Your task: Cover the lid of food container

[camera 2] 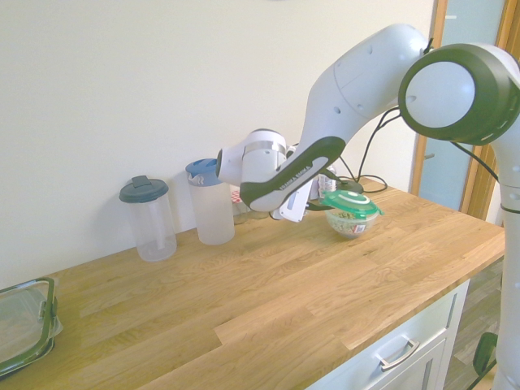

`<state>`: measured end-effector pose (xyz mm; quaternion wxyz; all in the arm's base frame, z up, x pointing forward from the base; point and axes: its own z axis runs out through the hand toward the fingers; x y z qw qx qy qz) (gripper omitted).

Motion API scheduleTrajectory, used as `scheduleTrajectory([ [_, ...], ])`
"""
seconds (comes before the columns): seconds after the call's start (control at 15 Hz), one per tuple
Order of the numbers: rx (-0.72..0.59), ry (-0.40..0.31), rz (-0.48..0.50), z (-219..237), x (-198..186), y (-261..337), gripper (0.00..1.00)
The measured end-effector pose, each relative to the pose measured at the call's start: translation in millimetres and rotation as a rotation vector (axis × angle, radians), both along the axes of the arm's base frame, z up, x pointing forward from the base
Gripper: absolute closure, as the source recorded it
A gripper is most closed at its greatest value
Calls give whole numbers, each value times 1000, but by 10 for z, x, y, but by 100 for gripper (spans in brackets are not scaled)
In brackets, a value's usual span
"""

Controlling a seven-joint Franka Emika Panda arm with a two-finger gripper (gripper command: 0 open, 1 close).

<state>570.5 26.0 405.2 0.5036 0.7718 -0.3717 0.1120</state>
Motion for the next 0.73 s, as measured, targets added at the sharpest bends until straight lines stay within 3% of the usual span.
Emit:
scheduleTrajectory([
  [0.33, 343, -65, -28, 692, 12, 290, 0],
  [0.73, 731, -186, 2, 643, -654, 495, 0],
])
